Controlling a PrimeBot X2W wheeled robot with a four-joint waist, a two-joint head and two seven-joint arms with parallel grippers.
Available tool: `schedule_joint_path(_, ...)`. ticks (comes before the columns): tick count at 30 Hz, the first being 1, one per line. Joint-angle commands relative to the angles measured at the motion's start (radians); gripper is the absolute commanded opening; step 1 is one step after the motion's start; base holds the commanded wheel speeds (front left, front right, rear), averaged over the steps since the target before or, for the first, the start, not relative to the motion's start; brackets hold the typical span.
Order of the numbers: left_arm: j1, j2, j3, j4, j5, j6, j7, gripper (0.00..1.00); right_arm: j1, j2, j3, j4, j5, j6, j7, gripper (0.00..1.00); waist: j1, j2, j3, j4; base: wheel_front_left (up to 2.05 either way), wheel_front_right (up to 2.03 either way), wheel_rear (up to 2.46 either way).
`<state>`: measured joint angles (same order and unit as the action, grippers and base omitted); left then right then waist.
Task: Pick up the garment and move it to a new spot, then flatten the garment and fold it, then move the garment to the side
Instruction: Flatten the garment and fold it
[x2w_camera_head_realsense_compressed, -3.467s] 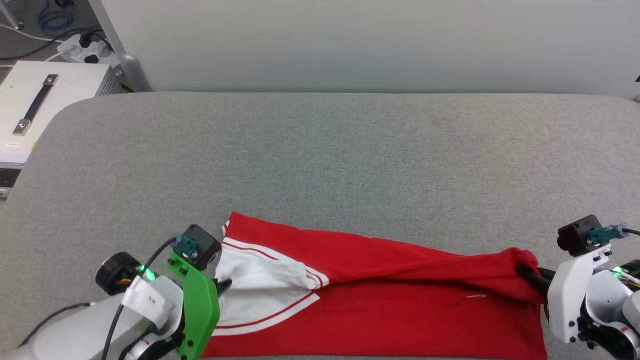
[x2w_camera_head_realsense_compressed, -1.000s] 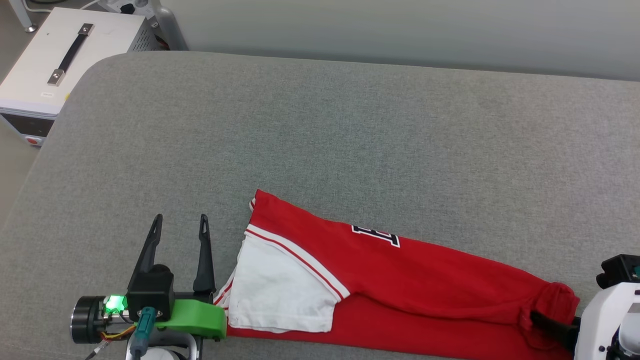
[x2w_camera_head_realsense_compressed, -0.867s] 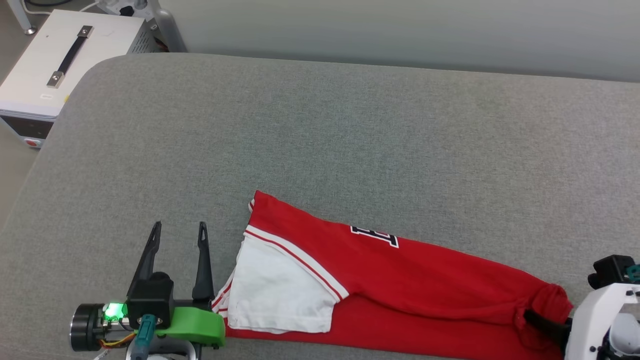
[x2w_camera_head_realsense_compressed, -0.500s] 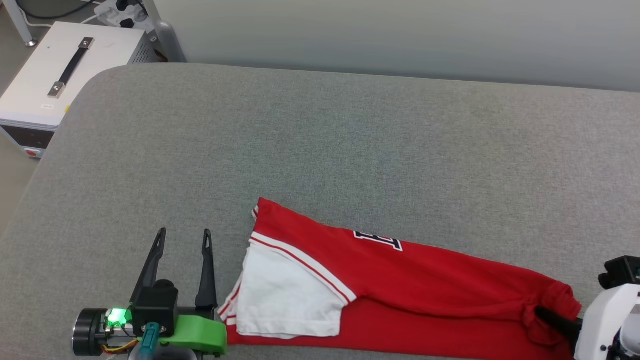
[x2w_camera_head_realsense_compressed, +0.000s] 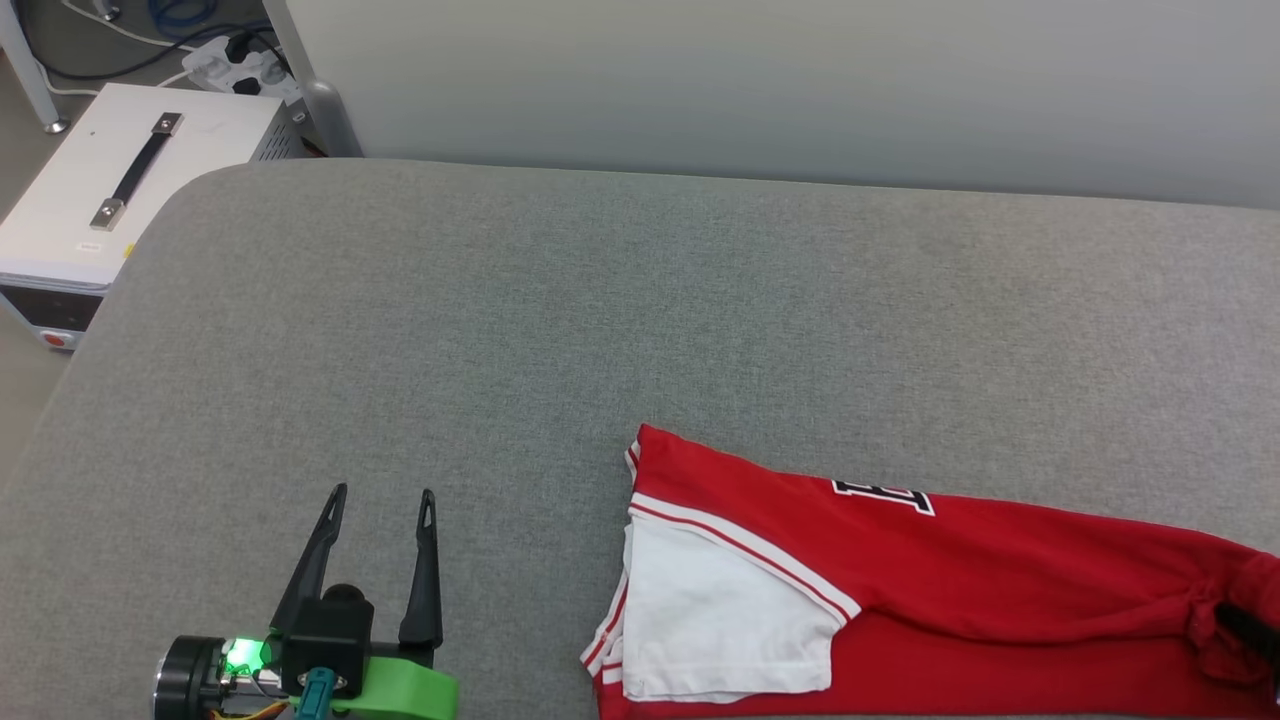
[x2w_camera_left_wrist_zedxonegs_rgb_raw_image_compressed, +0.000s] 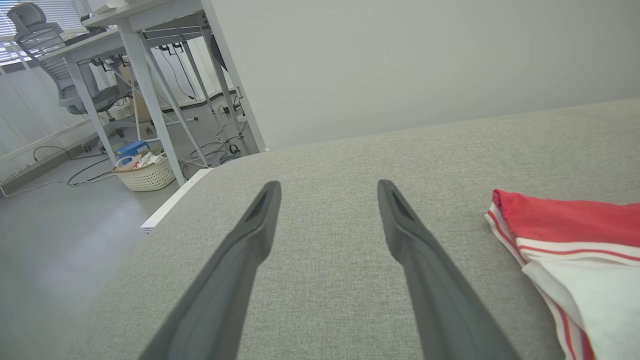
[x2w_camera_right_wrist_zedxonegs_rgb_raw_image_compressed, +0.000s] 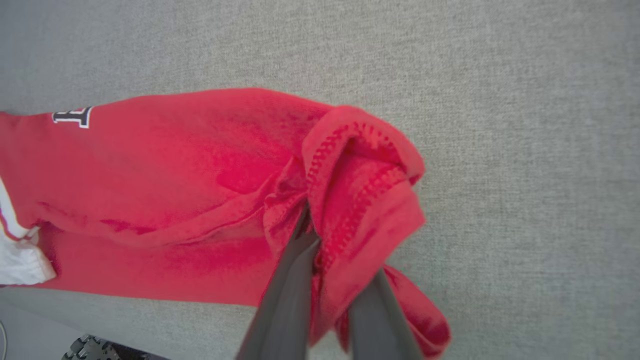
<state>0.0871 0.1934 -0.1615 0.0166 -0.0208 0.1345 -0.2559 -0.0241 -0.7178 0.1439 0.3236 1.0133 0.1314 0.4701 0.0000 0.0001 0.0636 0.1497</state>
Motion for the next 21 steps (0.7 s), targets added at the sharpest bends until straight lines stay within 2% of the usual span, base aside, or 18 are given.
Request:
schedule_joint_path(1,0.019,0.0,-0.001,0.001,0.007,-0.004,-0.006,1.0,0.012,-0.004,-0.002,-0.019,0.004,-0.001,-0.005,0.0,0.0,-0.0001,-0.006,-0.002,0.0,0.0,0.0)
schedule_joint_path(11,0.027,-0.002,-0.004,0.004,0.008,-0.012,-0.006,1.0,0.066,0.012,0.023,-0.265,0.026,-0.001,0.033,0.0,0.0,-0.0001,-0.018,0.006,0.0,0.0,0.0)
schedule_joint_path(16,0.017,-0.01,-0.013,0.005,0.012,-0.014,-0.006,1.0,0.052,0.05,0.058,-0.368,0.017,-0.001,0.084,0.0,0.0,-0.0001,-0.001,0.015,0.0,0.0,0.0)
schedule_joint_path(21,-0.011,-0.019,-0.029,0.013,0.017,-0.018,-0.006,1.0,-0.009,0.099,0.106,-0.415,-0.012,-0.001,0.129,0.0,0.0,-0.0001,0.024,0.034,0.0,0.0,0.0)
